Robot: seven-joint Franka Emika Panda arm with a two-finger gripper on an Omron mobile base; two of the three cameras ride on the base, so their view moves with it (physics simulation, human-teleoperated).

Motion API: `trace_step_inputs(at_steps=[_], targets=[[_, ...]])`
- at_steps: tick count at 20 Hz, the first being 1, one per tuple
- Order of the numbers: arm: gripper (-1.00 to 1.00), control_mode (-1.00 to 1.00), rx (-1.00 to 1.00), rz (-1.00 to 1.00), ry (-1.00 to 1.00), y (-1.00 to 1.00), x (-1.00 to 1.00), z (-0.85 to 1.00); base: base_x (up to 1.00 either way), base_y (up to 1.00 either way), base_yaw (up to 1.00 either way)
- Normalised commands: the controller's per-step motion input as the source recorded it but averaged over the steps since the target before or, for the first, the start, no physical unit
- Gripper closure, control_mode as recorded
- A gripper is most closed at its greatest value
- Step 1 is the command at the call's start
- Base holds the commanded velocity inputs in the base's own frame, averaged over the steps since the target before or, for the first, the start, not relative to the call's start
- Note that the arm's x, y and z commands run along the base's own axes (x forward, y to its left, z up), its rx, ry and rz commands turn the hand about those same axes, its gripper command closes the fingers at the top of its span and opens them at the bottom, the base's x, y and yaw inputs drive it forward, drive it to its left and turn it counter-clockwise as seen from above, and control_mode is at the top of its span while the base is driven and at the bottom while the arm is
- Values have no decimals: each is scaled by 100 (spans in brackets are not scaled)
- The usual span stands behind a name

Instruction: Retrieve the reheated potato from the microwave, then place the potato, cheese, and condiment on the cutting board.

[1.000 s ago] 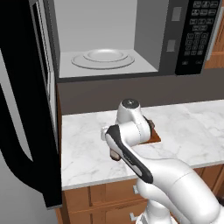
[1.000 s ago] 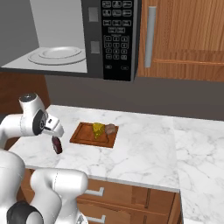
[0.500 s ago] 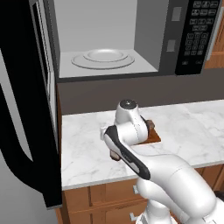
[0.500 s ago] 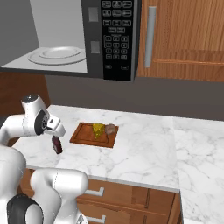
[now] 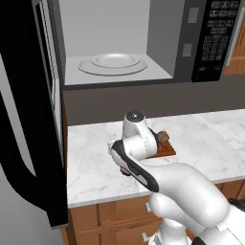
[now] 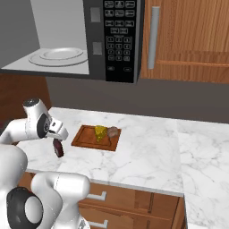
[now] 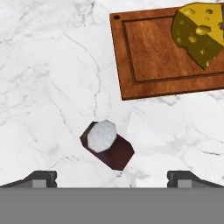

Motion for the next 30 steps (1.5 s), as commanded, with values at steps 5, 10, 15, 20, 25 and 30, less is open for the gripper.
trace_step_inputs(at_steps=[5,10,15,20,25,30], targets=[[-100,-100,0,0,0,6,5,-2,0,0,0],[-100,-100,0,0,0,7,3,-8,0,0,0],[-100,-100,-2,0,0,1,8,-14,0,0,0],[-100,-100,-4,0,0,0,10,-15,0,0,0],[-100,-100,-3,0,0,2,5,-8,0,0,0],[-100,-100,-3,0,0,4,1,-1,0,0,0]])
